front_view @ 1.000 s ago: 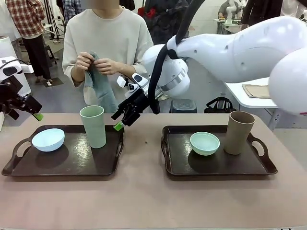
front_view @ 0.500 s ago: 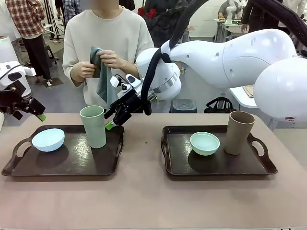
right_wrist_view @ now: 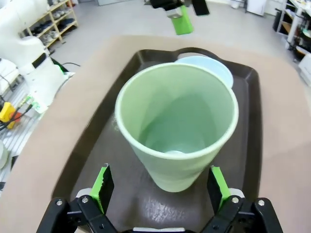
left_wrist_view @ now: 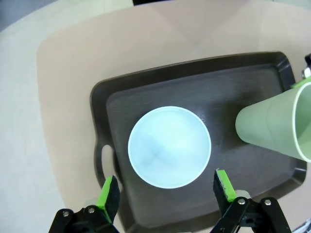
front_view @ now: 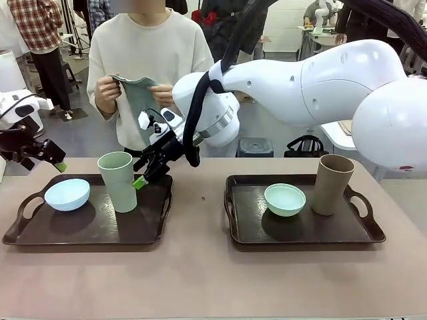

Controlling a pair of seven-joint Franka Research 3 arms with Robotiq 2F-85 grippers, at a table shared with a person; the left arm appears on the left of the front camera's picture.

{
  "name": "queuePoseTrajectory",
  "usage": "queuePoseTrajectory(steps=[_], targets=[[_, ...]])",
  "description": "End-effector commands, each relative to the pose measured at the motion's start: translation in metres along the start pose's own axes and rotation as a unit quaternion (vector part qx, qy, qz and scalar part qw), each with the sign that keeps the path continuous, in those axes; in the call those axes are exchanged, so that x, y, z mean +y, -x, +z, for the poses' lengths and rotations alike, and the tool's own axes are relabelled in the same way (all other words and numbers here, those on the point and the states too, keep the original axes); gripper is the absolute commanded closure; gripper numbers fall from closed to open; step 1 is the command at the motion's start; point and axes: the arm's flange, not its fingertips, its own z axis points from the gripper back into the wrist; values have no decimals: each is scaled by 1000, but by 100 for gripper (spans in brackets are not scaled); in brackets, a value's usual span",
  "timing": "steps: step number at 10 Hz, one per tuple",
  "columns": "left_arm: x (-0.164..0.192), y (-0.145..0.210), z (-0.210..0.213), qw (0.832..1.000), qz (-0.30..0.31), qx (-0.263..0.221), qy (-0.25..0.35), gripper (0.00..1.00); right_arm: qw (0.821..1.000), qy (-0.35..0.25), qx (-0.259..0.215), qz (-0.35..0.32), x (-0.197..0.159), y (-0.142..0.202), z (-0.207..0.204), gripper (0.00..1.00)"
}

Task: Set up a tray with a mat and arrange the tableware.
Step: Pick up the Picnic Bowl and Reusable plastic cup from the Handle tray in front of the human's position and hold them in the air.

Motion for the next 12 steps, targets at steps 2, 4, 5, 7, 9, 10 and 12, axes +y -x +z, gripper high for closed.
queuePoseTrajectory(steps=[2,4,5,7,9,10,12], targets=[[-3,7,-9,1000,-17,-11,13,0,995,92,14,-35,10,8,-9,0],[-2,8,-10,1000,-13,-11,13,0,996,80,14,-41,12,8,-20,0],[-1,8,-11,1000,-9,-10,10,0,997,67,13,-44,14,7,-25,0],[2,5,-17,1000,-2,-7,-2,0,998,52,12,-44,19,5,-30,0],[4,3,-23,1000,5,-3,-5,0,998,51,12,-42,20,6,-32,0],[5,2,-33,1000,8,3,-3,0,998,48,10,-41,18,9,-36,0],[4,0,-42,1000,5,10,10,0,999,34,7,-34,12,9,-51,0]])
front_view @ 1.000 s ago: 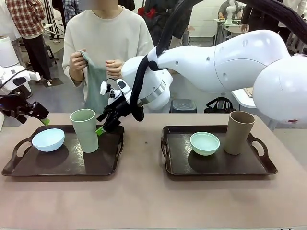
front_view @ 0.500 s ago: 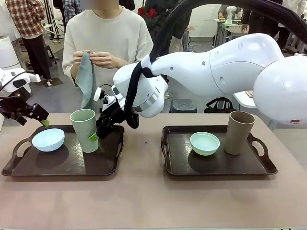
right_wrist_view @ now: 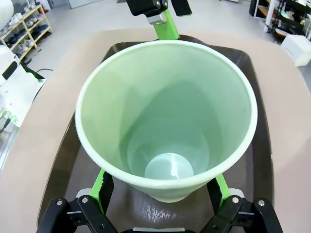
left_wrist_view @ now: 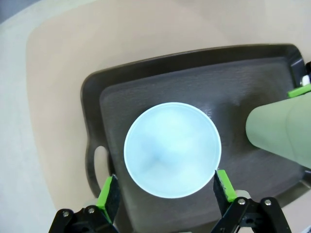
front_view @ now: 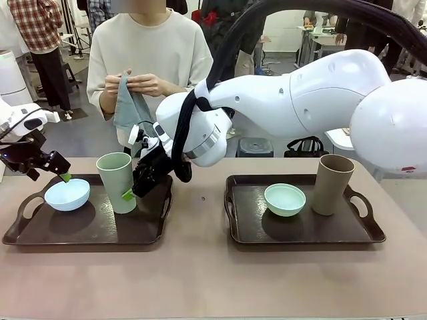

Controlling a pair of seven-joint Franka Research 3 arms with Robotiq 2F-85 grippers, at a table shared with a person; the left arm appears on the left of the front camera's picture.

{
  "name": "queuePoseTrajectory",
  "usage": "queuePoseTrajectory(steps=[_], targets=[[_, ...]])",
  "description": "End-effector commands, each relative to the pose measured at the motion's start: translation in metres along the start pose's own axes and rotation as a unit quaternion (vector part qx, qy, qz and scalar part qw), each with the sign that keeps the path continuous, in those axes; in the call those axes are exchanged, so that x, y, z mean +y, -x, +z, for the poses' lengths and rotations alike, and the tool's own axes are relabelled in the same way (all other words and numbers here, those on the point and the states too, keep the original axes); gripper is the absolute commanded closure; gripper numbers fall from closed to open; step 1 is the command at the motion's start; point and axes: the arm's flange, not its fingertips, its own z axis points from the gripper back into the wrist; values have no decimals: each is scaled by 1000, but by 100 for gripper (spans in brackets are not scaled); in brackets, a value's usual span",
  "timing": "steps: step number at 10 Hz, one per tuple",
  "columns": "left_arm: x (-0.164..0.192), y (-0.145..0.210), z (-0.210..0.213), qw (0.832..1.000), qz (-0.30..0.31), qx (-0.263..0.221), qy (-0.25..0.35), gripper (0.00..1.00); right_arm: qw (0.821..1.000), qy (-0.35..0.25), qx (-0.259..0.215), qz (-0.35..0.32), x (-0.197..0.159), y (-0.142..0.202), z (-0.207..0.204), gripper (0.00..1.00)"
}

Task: Set up a tray with a mat and arrange the tableware.
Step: Pick up the Picnic Bowl and Reusable plastic cup from the Handle tray in front of the human's position and hold them in the air.

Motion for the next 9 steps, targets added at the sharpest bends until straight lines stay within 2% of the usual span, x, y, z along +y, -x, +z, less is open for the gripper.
queuePoseTrajectory(steps=[1,9], targets=[[1,-9,-8,1000,1,-4,6,0,1000,-21,-1,7,-6,-3,-15,0],[15,-12,-41,999,18,35,2,0,999,-46,-13,9,-17,-5,-45,0]])
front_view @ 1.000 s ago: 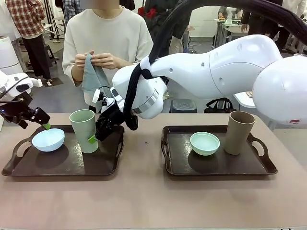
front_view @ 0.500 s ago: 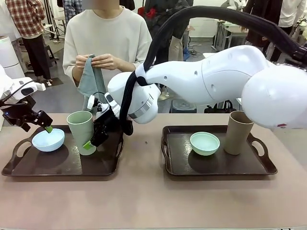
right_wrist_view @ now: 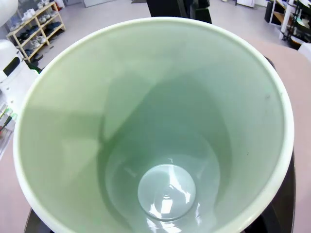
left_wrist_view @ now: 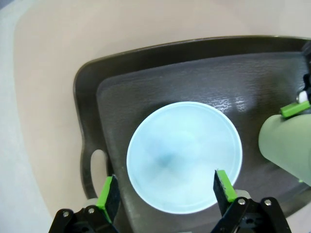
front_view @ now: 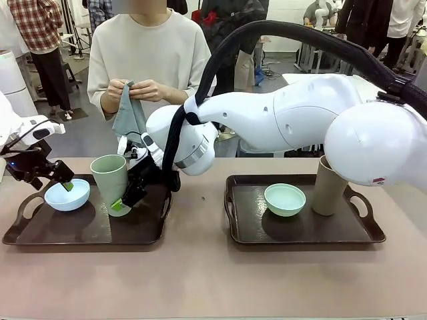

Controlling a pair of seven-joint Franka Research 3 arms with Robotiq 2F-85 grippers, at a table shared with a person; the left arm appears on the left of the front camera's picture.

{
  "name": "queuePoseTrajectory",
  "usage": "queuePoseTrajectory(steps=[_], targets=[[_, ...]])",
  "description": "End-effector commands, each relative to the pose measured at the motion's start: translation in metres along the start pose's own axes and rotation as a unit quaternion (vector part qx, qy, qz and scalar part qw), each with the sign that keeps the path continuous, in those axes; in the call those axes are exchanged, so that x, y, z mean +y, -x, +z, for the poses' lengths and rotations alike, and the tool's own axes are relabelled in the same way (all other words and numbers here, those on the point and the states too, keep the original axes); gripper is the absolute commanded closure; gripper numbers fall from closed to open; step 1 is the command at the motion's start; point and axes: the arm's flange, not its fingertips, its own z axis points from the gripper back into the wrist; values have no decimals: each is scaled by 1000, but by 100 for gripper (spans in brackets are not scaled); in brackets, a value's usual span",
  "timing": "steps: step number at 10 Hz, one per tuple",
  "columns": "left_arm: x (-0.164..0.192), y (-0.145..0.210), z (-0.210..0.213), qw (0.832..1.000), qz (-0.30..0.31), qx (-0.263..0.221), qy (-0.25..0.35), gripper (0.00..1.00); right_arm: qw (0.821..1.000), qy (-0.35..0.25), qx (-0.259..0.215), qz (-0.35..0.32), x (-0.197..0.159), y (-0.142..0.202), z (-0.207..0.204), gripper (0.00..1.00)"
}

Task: Set up a tray with a mat and arrange the tableware.
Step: Pick up the Picnic Bowl and Reusable plastic cup from the Handle tray in front of the human's position and hold them in the air.

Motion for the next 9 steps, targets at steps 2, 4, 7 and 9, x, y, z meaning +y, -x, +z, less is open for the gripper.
queuePoseTrajectory(steps=[2,4,7,9], targets=[[11,-12,-7,1000,18,0,-10,0,1000,-10,-6,-1,-10,-5,-1,0],[17,-12,-9,999,30,1,-15,0,1000,-15,-8,2,-9,-4,-1,0],[21,-13,-22,999,42,7,-10,57,999,-30,-4,18,-8,-3,-2,58],[22,-11,-25,999,43,13,-4,100,999,-35,-2,23,-6,-2,-2,100]])
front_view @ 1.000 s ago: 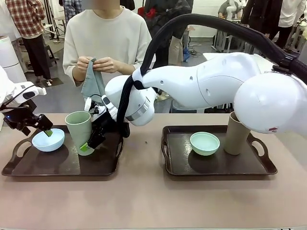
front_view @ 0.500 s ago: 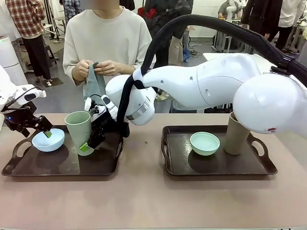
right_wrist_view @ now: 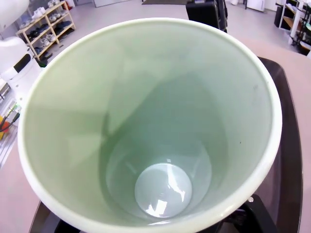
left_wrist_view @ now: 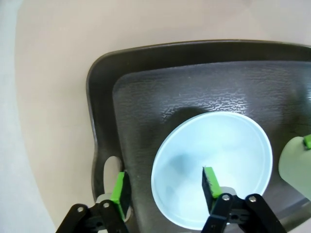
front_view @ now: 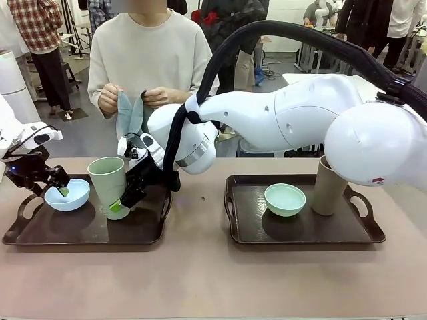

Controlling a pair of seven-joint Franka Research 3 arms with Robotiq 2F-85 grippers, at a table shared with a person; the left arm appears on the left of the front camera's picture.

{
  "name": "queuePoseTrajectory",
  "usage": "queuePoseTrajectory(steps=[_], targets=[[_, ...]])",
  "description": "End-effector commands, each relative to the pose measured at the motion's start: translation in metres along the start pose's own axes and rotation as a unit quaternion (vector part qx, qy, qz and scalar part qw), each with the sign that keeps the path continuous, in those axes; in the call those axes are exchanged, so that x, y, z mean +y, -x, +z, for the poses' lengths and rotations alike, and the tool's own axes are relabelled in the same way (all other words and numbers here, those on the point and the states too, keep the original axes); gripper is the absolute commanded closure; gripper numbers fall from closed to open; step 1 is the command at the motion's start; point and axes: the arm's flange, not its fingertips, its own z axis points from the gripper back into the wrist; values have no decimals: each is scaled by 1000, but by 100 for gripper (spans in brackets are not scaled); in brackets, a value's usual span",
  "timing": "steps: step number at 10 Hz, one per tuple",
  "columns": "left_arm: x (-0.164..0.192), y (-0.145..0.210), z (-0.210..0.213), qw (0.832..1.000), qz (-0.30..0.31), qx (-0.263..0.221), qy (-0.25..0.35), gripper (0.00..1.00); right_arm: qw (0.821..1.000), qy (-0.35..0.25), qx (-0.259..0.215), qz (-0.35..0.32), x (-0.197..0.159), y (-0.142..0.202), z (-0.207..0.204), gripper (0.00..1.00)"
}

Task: Set up a tray with a mat and arrange the tableware.
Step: Pick up the Picnic Bowl and Reusable plastic cup from the Handle tray in front of the human's position and hold them in the air.

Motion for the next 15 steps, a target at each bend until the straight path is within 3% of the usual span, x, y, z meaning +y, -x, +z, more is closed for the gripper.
queuePoseTrajectory(steps=[1,2,3,4,5,6,7,8,9,11,12,15], targets=[[0,-6,-1,1000,12,-5,2,100,1000,-10,3,16,-8,-1,-1,63],[0,-5,1,1000,13,-6,2,100,1000,-11,3,16,-8,-1,-1,100],[1,-5,3,1000,12,-7,5,84,1000,-9,3,15,-8,-1,-1,100],[1,-5,3,1000,11,-5,4,93,1000,-8,3,14,-8,0,0,100],[1,-5,4,1000,11,-3,2,100,1000,-9,1,14,-9,0,0,78],[1,-4,6,1000,12,-3,1,100,1000,-10,1,15,-9,0,1,78],[0,-4,8,1000,11,-3,0,100,1000,-10,0,16,-10,0,1,100],[-1,-3,10,1000,10,-2,-1,100,1000,-9,0,16,-9,1,2,78],[-2,-3,12,1000,10,-2,-1,100,1000,-8,0,16,-10,1,3,100],[-9,3,23,1000,-12,2,15,100,1000,2,6,16,-7,-3,9,100],[-15,11,39,999,-15,17,26,100,1000,13,4,2,2,-17,22,63],[-31,30,121,998,-50,-23,26,100,997,65,11,30,46,-81,69,63]])
